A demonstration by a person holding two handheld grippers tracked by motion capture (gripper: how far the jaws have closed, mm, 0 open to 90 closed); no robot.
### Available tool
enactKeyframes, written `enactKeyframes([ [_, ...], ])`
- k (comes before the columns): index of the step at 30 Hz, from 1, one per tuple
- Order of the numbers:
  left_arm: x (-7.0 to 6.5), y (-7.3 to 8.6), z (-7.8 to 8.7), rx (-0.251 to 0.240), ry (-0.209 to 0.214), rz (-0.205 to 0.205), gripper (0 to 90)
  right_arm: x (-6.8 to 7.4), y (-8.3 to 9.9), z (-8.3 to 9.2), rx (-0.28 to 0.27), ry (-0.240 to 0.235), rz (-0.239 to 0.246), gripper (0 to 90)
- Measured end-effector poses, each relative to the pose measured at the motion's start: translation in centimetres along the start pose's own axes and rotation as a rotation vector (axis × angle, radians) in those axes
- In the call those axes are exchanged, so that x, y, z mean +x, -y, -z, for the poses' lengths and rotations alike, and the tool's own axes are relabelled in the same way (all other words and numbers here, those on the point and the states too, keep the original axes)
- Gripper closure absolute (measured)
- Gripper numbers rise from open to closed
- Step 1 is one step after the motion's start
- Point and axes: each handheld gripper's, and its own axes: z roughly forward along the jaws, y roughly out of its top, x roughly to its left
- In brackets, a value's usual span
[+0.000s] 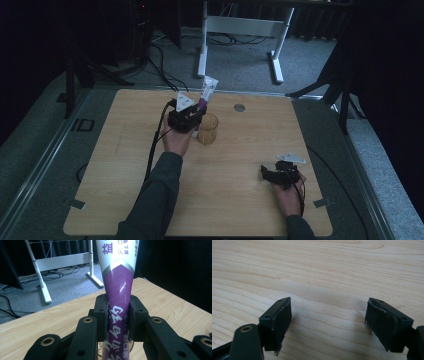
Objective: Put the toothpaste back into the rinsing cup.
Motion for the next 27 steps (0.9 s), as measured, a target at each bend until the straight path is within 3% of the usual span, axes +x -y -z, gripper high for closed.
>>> enactKeyframes([
  [16, -0.4, -0.8, -0.7, 0.005, 0.014, -0.013, 72.4, 0.0, 0.0, 0.0, 0.0, 0.0, 0.0, 21.4],
  [27, -0.3, -0.7, -1.3, 0.006, 0.022, 0.007, 72.4, 0.0, 0.0, 0.0, -0.001, 0.0, 0.0, 21.4],
])
